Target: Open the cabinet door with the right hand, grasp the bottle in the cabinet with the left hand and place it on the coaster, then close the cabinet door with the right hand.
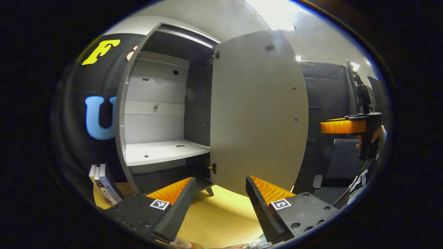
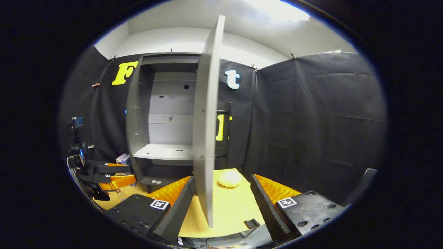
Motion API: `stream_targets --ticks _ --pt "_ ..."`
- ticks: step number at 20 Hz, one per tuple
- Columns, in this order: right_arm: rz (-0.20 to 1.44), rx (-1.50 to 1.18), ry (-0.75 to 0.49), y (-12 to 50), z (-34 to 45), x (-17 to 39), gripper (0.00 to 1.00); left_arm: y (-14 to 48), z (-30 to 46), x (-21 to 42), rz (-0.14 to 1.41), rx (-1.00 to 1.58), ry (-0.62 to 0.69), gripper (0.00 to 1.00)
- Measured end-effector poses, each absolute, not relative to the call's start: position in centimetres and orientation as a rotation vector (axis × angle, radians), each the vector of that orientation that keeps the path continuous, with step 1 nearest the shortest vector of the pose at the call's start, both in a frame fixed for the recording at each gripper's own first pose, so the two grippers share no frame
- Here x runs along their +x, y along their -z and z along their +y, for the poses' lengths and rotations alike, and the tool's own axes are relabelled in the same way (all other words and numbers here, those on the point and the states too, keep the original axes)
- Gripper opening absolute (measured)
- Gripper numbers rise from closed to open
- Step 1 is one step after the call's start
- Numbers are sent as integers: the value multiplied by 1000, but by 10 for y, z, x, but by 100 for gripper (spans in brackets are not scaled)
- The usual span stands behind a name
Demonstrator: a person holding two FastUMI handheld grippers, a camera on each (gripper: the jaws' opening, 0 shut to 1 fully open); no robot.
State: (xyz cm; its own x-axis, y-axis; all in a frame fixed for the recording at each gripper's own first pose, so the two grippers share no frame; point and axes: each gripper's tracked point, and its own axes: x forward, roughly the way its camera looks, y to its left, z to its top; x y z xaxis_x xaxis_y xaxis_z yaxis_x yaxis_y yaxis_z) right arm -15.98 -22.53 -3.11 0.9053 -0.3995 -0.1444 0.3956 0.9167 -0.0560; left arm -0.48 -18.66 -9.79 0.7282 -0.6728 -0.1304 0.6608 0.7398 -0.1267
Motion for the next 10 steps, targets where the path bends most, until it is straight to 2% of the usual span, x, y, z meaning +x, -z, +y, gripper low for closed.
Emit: stream_targets --ticks 3,10 --pt "107 -35 356 18 -246 -148 96 78 -222 -2 160 -125 768 90" --pt "60 -8 179 17 -257 -109 97 73 -242 15 135 -104 688 90"
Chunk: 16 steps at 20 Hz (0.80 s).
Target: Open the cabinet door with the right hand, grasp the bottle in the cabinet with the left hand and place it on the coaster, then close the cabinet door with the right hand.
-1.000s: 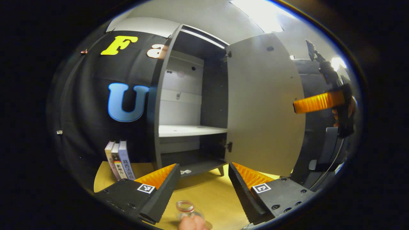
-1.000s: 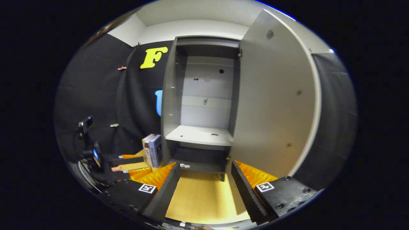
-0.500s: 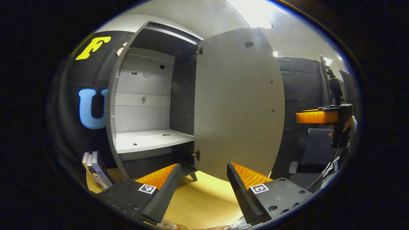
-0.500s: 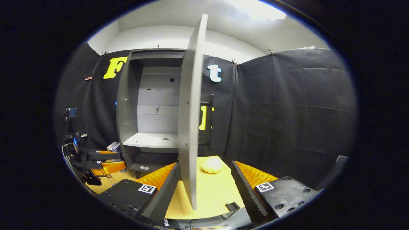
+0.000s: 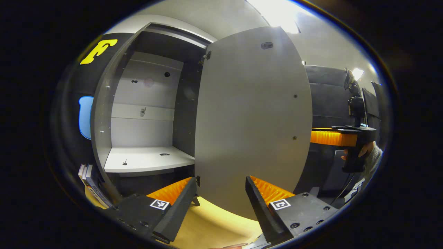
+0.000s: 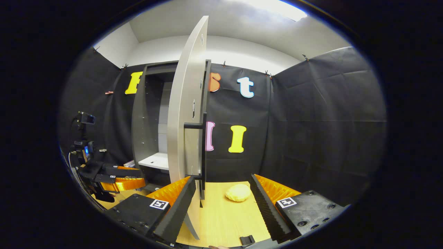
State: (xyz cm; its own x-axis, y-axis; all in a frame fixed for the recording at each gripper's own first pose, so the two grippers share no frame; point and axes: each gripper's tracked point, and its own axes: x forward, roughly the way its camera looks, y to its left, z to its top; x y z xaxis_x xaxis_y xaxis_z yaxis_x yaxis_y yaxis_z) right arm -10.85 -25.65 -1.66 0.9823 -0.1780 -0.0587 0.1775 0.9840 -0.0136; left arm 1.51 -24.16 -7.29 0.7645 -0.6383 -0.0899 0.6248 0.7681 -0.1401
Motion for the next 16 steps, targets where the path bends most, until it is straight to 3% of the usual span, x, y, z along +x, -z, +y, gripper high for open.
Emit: stream_targets --ticks 3,4,8,9,16 --pt "67 3 114 20 -253 -99 94 79 -238 26 152 -116 643 90" --pt "79 16 98 23 -248 -98 99 82 -237 28 160 -119 632 90" --pt "83 66 17 23 -226 -89 88 86 -222 33 175 -133 575 90" --pt "87 72 -18 24 -215 -87 93 85 -217 36 175 -130 559 90" --pt "98 132 -228 28 -131 -56 93 84 -160 40 170 -92 455 90"
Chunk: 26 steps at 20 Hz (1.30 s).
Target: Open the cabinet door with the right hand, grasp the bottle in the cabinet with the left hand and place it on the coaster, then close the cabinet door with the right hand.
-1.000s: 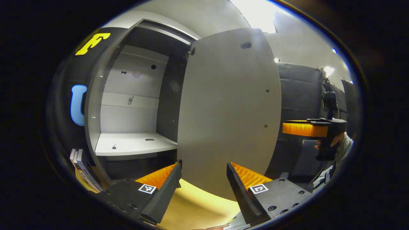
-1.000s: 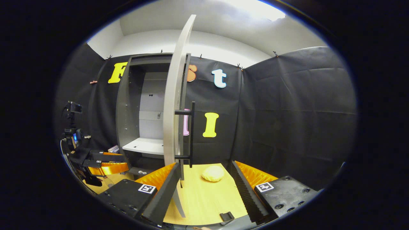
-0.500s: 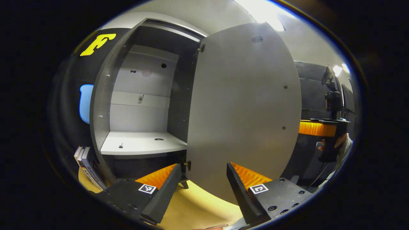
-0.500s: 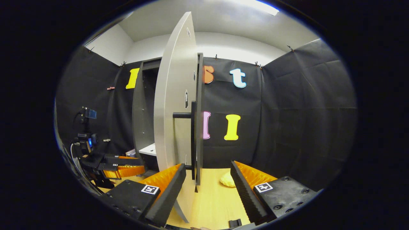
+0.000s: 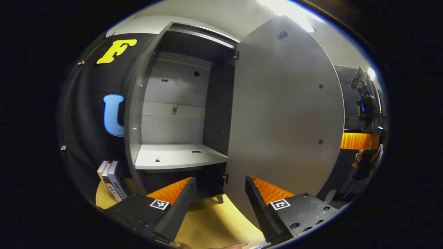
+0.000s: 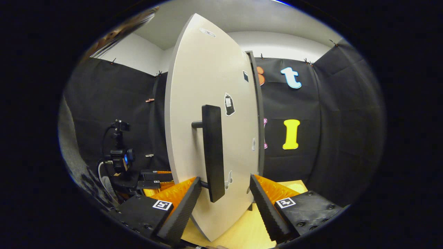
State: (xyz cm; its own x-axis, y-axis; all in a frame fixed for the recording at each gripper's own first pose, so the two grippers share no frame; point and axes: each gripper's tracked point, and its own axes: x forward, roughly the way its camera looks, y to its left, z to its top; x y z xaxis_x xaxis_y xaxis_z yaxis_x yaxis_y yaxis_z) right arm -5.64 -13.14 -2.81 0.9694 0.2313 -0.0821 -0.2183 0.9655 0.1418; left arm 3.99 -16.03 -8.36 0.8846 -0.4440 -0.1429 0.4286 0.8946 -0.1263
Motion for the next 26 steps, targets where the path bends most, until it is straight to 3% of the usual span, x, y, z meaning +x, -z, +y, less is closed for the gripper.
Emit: stream_targets --ticks 7,11,13,17,18,21,26 --pt "95 212 -359 35 -56 -13 93 82 -82 39 175 -87 316 90" --pt "71 225 -434 34 -18 11 100 78 -39 35 166 -74 230 90" --pt "62 183 -438 36 3 27 97 76 -20 31 165 -66 187 90" --pt "38 90 -430 47 29 66 97 72 14 18 162 -58 100 90" --pt "36 85 -442 47 33 70 97 73 20 16 162 -59 80 86" --pt "15 85 -442 38 23 69 98 72 28 9 167 -66 42 90" --pt "21 29 -279 52 -38 70 97 60 -5 15 137 -79 75 89"
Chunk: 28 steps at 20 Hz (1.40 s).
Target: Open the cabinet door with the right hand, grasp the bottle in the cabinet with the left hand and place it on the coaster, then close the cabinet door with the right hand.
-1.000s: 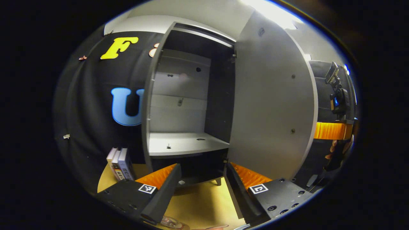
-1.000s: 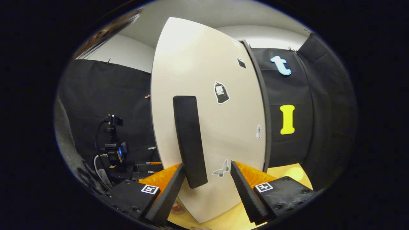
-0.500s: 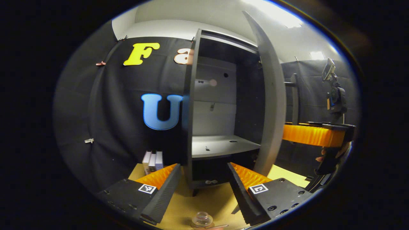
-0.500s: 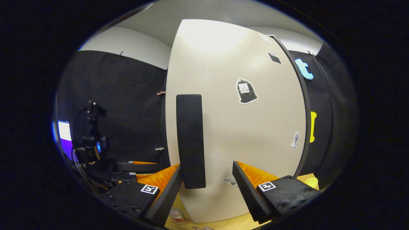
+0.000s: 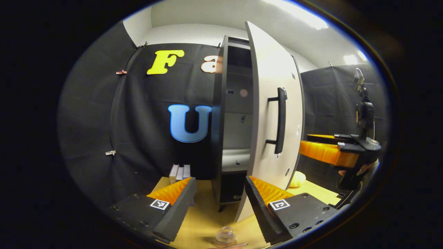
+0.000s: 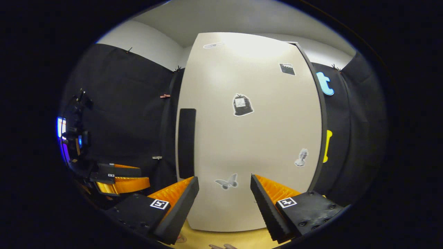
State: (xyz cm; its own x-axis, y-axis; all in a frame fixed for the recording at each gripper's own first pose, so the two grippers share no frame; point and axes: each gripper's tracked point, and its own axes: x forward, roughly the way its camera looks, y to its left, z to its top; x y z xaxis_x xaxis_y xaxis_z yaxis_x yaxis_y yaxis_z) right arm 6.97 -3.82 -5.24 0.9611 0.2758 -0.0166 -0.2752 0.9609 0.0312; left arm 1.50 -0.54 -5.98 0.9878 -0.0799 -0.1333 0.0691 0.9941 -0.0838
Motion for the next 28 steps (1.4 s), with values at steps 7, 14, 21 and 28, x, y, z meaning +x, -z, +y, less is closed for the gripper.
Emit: stream_targets --ticks 7,14,21,28 --pt "-19 17 -110 60 -102 54 97 52 -61 31 93 -127 121 89" --pt "-6 27 -84 52 -125 44 97 44 -88 38 61 -105 98 89" --pt "16 -31 -77 51 -136 34 98 50 -102 39 89 -112 98 90" --pt "31 -77 -82 53 -128 29 97 45 -105 41 78 -71 82 90"
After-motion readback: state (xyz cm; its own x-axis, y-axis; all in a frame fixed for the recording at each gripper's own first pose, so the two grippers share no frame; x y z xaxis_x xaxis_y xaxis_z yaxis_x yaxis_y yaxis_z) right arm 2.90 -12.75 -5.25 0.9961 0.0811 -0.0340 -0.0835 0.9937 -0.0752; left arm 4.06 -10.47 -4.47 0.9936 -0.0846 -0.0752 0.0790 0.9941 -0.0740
